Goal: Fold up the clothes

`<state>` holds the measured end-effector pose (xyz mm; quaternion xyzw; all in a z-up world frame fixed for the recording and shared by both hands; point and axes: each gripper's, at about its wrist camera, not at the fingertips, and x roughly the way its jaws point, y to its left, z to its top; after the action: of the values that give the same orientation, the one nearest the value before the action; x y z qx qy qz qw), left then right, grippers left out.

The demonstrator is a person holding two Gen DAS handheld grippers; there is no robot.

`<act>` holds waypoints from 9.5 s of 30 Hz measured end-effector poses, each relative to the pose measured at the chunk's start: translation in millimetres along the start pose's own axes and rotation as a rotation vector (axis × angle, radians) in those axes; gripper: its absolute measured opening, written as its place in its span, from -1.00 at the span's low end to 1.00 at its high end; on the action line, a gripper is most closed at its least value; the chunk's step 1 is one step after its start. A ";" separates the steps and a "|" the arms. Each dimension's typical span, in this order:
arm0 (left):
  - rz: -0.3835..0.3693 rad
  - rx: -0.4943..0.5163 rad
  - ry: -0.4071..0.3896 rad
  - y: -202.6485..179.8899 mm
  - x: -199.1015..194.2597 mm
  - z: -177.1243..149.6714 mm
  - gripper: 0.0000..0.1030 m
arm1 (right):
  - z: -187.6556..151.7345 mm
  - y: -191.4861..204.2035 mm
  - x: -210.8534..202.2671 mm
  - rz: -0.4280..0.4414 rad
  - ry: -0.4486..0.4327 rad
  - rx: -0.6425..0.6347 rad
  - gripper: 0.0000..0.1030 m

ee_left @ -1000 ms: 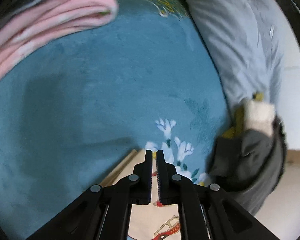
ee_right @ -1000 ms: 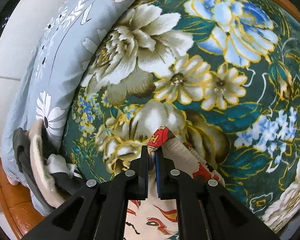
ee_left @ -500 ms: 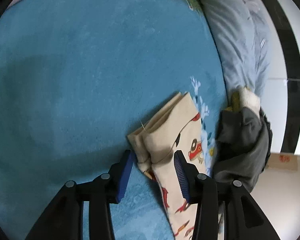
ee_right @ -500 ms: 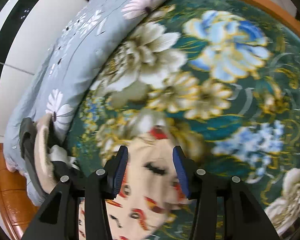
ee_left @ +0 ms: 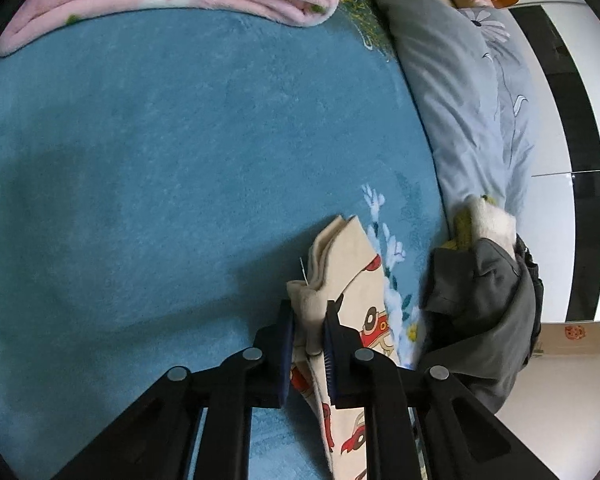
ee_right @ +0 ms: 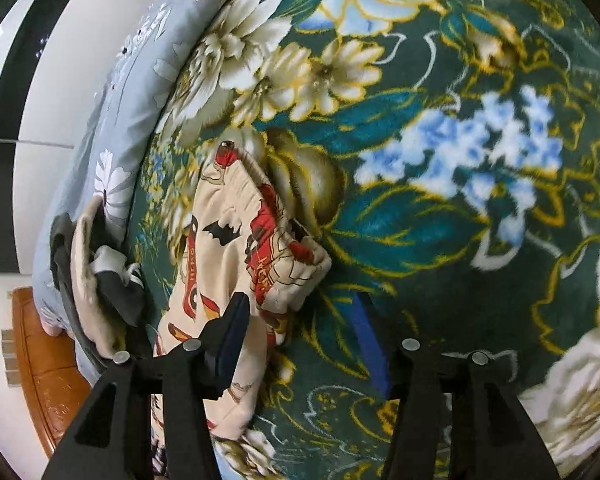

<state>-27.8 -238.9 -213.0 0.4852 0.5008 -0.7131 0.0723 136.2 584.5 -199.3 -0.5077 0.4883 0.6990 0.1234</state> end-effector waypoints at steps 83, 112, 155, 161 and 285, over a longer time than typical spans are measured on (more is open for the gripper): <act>-0.096 1.080 0.405 -122.7 -8.6 -389.6 0.18 | -19.1 -21.0 -9.9 -0.131 0.015 -0.149 -0.48; -0.260 0.120 0.102 20.7 -93.9 -180.7 0.19 | -233.5 251.6 -43.8 0.116 -0.094 -0.942 -0.58; -0.147 -0.042 0.280 56.6 -50.0 -177.3 0.22 | -368.7 263.8 159.8 -0.158 0.344 -1.222 -0.60; -0.155 -0.025 0.299 52.3 -46.2 -179.7 0.22 | -362.6 277.2 142.4 -0.054 0.339 -1.197 -0.72; -0.072 0.355 0.434 -9.9 0.6 -195.5 -0.41 | -178.6 111.3 117.6 0.129 0.420 -0.563 0.22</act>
<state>87.2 -80.5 -212.5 0.6135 0.3887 -0.6712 -0.1483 113.7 347.3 -236.3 -0.6227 0.3221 0.6928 -0.1689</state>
